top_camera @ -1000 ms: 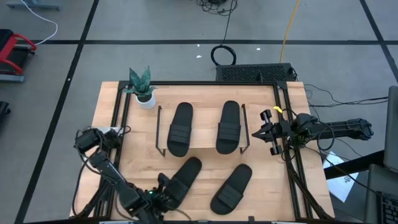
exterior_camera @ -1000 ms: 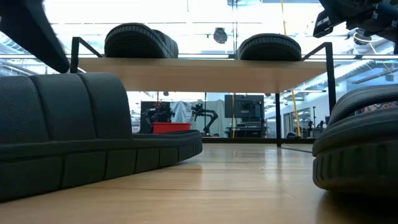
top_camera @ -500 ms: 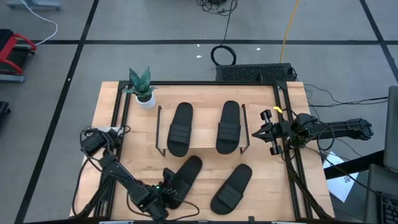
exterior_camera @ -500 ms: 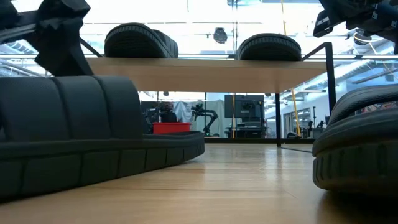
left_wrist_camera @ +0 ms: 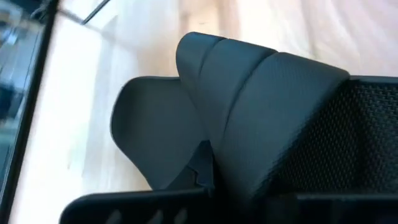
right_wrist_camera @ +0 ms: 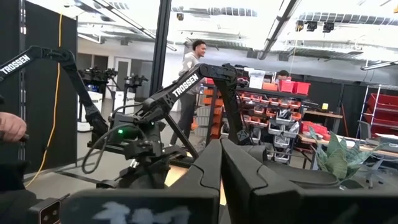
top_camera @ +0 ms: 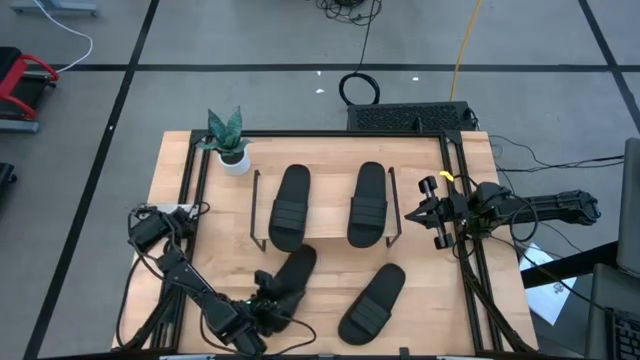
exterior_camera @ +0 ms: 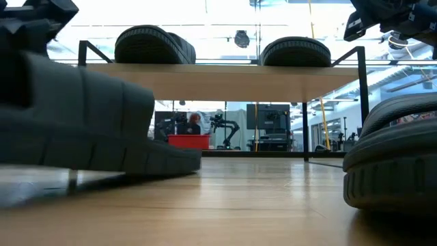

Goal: Pick and place slides into the shelf
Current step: Put the black slipper under the shelf

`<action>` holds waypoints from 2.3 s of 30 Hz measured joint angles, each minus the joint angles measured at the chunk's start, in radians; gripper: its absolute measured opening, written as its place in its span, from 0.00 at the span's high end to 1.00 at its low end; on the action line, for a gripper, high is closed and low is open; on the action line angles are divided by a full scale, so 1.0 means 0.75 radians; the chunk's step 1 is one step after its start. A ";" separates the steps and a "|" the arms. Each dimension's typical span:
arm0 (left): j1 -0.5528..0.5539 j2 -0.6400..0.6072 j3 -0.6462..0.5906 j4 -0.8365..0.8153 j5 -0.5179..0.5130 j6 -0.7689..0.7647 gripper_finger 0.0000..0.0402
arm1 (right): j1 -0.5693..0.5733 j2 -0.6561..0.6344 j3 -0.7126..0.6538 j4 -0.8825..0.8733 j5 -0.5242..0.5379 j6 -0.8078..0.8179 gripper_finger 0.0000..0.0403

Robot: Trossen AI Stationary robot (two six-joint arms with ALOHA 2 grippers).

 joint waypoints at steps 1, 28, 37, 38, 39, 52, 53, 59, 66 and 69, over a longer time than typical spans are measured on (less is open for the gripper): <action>0.001 0.000 0.016 -0.049 -0.013 -0.063 0.99 | 0.000 0.000 0.000 0.000 0.000 0.000 1.00; 0.180 0.126 0.148 -0.081 -0.192 -0.372 1.00 | 0.001 -0.001 0.000 -0.001 -0.001 0.001 1.00; 0.268 0.132 0.148 -0.239 -0.226 -0.409 1.00 | 0.001 -0.001 0.000 -0.002 -0.002 0.001 1.00; 0.278 0.132 0.148 -0.274 -0.225 -0.436 1.00 | 0.000 -0.001 0.000 -0.002 -0.002 0.001 1.00; 0.286 0.132 0.148 -0.303 -0.224 -0.461 1.00 | 0.000 -0.001 0.000 -0.002 -0.002 0.001 1.00; 0.321 0.130 0.148 -0.358 -0.063 -0.422 0.99 | 0.001 -0.001 0.000 -0.002 -0.002 0.001 1.00; 0.321 0.130 0.148 -0.357 -0.044 -0.424 0.97 | 0.000 -0.001 0.000 -0.002 -0.002 0.001 1.00; 0.322 0.129 0.148 -0.348 0.020 -0.450 0.84 | 0.000 -0.001 0.000 -0.002 -0.002 0.002 1.00; 0.321 0.128 0.148 -0.311 0.057 -0.455 0.62 | 0.000 -0.001 0.000 -0.002 -0.003 0.001 1.00; 0.321 0.127 0.148 -0.308 0.064 -0.455 0.52 | 0.001 -0.001 0.000 -0.002 -0.003 0.001 1.00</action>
